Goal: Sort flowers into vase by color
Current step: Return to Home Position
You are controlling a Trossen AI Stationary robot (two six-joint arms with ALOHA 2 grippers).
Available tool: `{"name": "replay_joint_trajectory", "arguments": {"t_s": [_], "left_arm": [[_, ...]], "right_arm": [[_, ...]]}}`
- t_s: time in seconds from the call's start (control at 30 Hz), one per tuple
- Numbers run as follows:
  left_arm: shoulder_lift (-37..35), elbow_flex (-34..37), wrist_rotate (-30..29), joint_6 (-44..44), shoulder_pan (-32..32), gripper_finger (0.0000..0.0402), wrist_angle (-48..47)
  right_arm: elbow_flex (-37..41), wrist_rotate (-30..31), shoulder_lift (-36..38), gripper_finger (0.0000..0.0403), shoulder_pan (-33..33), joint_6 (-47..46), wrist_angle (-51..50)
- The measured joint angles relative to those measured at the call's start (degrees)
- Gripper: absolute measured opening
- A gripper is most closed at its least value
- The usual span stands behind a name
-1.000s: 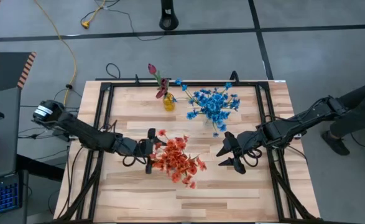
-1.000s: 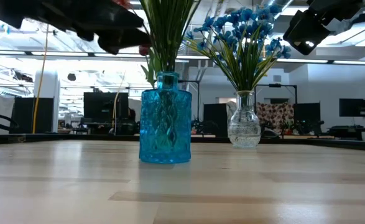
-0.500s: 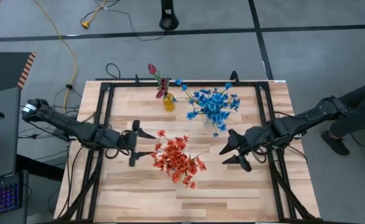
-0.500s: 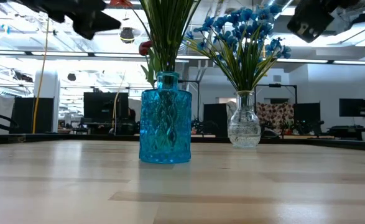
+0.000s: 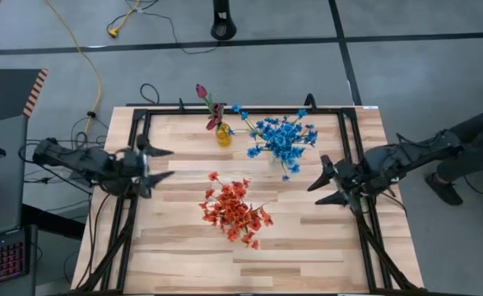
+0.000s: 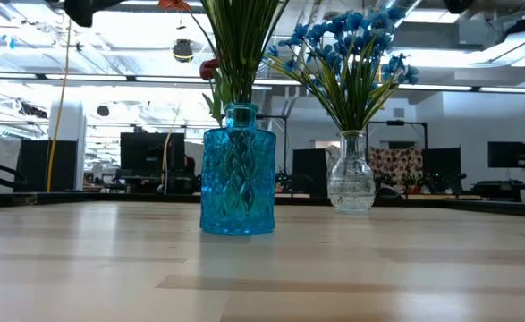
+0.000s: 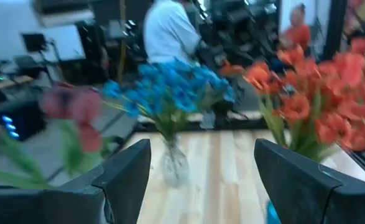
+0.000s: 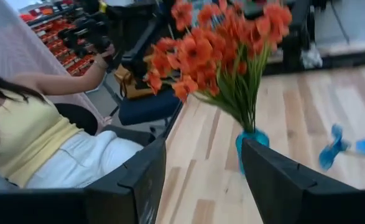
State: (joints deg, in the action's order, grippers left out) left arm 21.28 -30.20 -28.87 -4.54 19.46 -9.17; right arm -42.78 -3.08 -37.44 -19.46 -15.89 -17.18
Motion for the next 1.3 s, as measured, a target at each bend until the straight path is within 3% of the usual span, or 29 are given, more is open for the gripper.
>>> {"name": "replay_joint_trajectory", "arguments": {"t_s": [0.2, 0.33, 0.5, 0.77, 0.97, 1.17, 1.3], "left_arm": [[-8.3, 0.0, -5.4, -3.7, 0.0, 0.0274, -2.6], [-11.9, 0.0, -5.9, -4.2, 0.0, 0.0274, -5.3], [-12.7, 1.0, -5.9, -3.3, 0.0, 0.0261, -9.2], [-12.3, 9.4, -6.5, -8.6, -2.2, 0.0170, 1.8], [-12.3, 12.7, -6.3, -9.5, -9.5, 0.0096, 3.8], [-12.3, 13.5, 3.3, -8.1, -18.0, 0.0063, 3.6], [-12.4, 13.5, 9.4, -8.6, -22.3, 0.0059, 2.6]], "right_arm": [[0.0, 0.0, 1.9, 0.0235, 0.0, 6.8, 2.7], [0.0, 0.6, 2.2, 0.0235, 0.1, 13.0, 4.4], [0.0, 7.3, 4.8, 0.0218, 0.1, 20.0, 2.7], [0.8, 11.4, 15.5, 0.0109, 0.1, 22.0, -9.3], [11.8, 18.0, 24.8, 0.0030, 0.1, 22.5, -6.6], [24.5, 19.7, 35.4, 0.0019, 0.1, 21.7, 0.4], [28.5, 19.9, 37.1, 0.0052, 0.4, 18.2, 0.7]]}}
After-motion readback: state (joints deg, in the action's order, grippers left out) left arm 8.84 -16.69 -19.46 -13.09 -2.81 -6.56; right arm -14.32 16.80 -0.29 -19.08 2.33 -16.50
